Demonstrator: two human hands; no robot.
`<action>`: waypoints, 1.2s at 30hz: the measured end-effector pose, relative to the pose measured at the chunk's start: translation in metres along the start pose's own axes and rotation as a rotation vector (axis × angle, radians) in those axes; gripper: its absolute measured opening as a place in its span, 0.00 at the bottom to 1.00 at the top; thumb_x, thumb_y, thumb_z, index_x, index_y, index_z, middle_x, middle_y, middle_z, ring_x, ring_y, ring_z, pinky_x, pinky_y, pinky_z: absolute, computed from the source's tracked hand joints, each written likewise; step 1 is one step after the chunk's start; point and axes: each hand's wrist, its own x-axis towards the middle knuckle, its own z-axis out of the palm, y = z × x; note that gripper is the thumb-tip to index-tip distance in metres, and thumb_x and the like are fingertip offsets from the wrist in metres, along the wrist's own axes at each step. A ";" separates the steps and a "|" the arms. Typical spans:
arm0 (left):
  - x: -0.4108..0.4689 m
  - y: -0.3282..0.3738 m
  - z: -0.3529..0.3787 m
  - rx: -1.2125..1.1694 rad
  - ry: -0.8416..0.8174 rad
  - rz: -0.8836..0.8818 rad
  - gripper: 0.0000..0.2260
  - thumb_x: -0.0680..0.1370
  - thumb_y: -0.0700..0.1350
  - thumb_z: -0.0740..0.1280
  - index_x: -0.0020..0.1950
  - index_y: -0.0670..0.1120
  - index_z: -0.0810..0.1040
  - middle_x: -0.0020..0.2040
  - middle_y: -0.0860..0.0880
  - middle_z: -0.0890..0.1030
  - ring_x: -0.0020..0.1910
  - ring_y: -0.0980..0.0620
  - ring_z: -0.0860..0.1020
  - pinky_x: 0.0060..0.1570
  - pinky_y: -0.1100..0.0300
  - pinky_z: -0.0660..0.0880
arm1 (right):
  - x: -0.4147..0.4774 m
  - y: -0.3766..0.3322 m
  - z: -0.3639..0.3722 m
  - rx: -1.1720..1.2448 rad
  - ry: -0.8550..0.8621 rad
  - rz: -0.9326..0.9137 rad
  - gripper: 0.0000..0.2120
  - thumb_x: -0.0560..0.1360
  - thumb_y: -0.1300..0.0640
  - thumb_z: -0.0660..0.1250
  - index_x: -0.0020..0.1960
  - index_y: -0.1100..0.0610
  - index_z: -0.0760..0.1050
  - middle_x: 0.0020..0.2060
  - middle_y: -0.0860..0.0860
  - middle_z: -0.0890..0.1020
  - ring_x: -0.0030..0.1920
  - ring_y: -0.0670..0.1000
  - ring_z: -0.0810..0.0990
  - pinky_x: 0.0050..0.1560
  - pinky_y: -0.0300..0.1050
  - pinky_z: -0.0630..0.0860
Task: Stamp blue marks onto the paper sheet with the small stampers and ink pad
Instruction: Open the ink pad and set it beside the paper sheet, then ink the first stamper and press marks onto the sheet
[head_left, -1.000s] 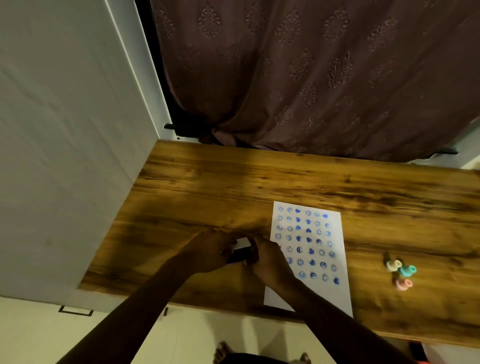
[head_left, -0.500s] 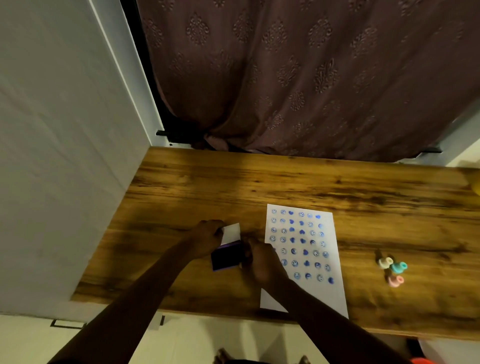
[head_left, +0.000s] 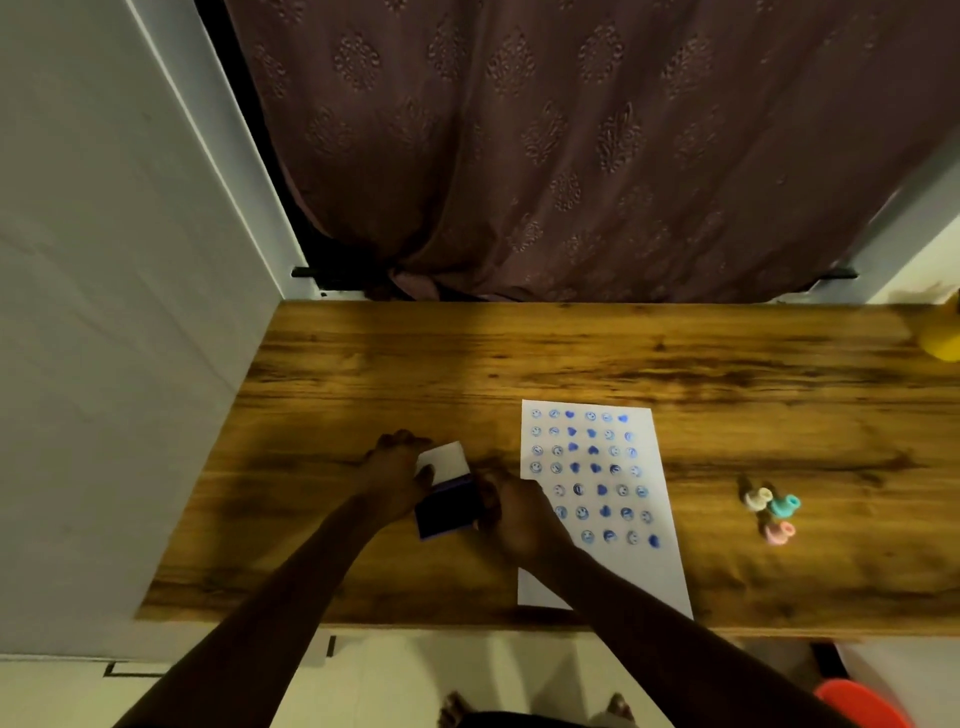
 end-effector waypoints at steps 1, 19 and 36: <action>-0.001 0.001 0.000 -0.014 0.018 -0.004 0.20 0.80 0.51 0.65 0.72 0.50 0.74 0.68 0.45 0.77 0.67 0.43 0.74 0.62 0.47 0.76 | -0.001 0.000 -0.002 0.029 0.008 0.000 0.15 0.80 0.59 0.67 0.67 0.56 0.75 0.60 0.54 0.82 0.61 0.53 0.80 0.65 0.45 0.76; -0.026 0.156 0.032 -0.413 0.130 0.153 0.11 0.79 0.56 0.68 0.61 0.59 0.81 0.57 0.64 0.77 0.54 0.62 0.77 0.53 0.61 0.78 | -0.059 0.080 -0.133 0.167 0.330 0.043 0.12 0.77 0.58 0.72 0.60 0.55 0.82 0.50 0.49 0.87 0.48 0.48 0.86 0.50 0.45 0.85; -0.027 0.257 0.094 -0.416 -0.007 0.195 0.12 0.79 0.57 0.68 0.62 0.59 0.80 0.60 0.58 0.82 0.55 0.61 0.78 0.58 0.64 0.73 | -0.086 0.214 -0.214 -0.740 0.115 0.341 0.17 0.77 0.45 0.64 0.57 0.55 0.80 0.55 0.53 0.83 0.65 0.56 0.73 0.64 0.54 0.71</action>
